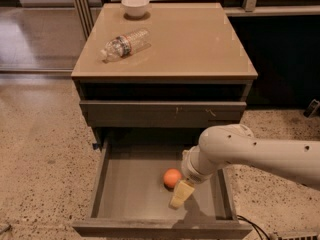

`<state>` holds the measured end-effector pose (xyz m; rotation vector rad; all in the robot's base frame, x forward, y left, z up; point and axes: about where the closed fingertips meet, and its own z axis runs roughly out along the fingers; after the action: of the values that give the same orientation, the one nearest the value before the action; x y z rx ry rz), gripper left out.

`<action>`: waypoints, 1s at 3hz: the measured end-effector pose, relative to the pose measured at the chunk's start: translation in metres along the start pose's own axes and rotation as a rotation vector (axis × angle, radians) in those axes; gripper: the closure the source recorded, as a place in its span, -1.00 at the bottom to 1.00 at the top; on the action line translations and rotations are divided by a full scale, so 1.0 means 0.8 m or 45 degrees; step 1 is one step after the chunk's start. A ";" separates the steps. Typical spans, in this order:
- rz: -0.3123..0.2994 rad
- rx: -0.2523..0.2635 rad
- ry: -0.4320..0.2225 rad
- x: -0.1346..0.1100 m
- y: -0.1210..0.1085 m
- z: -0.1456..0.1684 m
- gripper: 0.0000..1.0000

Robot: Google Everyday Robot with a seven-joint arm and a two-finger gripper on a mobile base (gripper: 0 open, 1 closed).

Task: Pick orange from middle drawer and place on counter

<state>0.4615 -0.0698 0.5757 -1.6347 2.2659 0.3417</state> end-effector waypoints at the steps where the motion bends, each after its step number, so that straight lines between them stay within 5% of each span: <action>1: 0.043 0.038 0.015 0.007 -0.014 0.042 -1.00; 3: 0.127 0.019 0.048 0.027 -0.033 0.135 -1.00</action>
Offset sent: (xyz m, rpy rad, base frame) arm 0.0454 0.0160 -0.1199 -0.0455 0.0095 -0.1119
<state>0.4933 -0.0558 0.4678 -1.5362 2.3777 0.3199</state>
